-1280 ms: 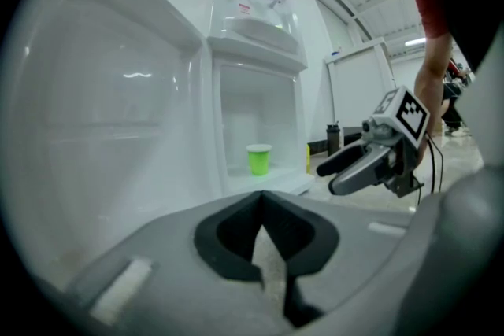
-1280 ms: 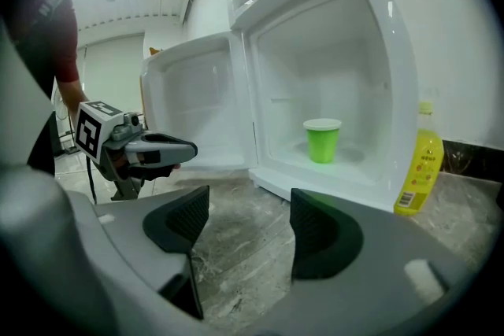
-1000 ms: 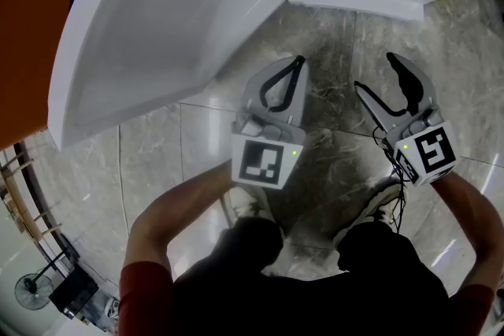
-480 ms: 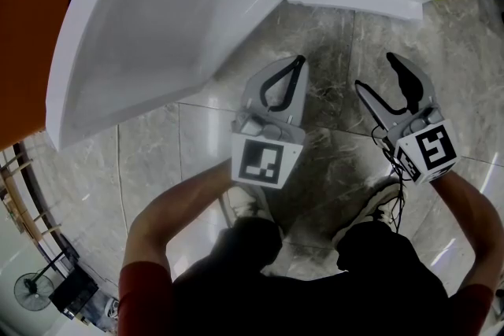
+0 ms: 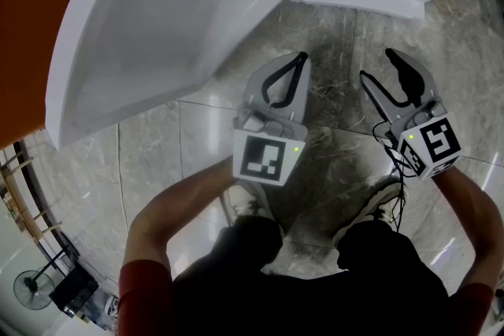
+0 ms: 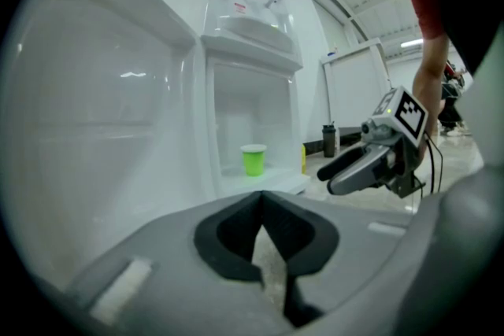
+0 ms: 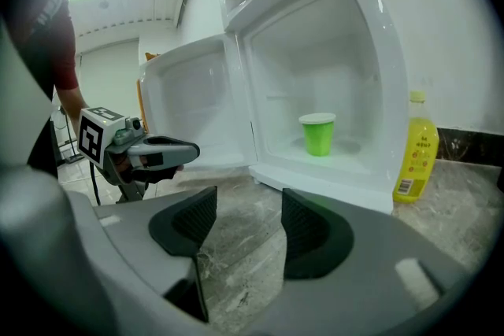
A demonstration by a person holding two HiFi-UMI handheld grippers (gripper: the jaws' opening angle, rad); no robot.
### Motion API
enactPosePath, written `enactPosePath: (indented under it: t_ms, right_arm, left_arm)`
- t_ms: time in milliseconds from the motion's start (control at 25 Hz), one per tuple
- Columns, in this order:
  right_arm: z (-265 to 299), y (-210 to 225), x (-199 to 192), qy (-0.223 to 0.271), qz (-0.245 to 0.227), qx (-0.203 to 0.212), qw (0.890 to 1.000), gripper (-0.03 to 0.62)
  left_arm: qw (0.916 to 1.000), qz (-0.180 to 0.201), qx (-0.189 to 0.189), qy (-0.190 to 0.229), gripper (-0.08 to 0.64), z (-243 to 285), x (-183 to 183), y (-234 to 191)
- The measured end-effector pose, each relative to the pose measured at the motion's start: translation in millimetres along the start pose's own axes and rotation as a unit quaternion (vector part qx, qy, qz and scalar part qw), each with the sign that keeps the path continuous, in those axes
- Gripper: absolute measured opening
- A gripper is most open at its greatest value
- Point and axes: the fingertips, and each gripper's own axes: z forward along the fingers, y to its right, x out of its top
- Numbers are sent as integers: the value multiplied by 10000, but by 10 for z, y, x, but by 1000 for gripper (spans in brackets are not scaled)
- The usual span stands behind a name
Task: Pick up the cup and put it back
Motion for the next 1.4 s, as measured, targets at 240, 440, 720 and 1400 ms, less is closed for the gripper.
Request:
enactPosePath:
  t_ms: [240, 440, 720, 1400]
  right_arm:
    - [7, -17, -8, -7, 55, 63, 10000, 221]
    - [8, -40, -7, -10, 66, 126, 9999, 188]
    - [-8, -44, -7, 11, 84, 181, 9998, 117]
    - [44, -34, -74, -153, 12, 187, 9997, 1]
  left_arm:
    - [10000, 51, -24, 5, 1, 4, 5, 5]
    - [10000, -6, -36, -18, 2, 10, -8, 19]
    - [10000, 43, -46, 10, 2, 23, 4, 20]
    - [10000, -34, -88, -32, 2, 83, -47, 1]
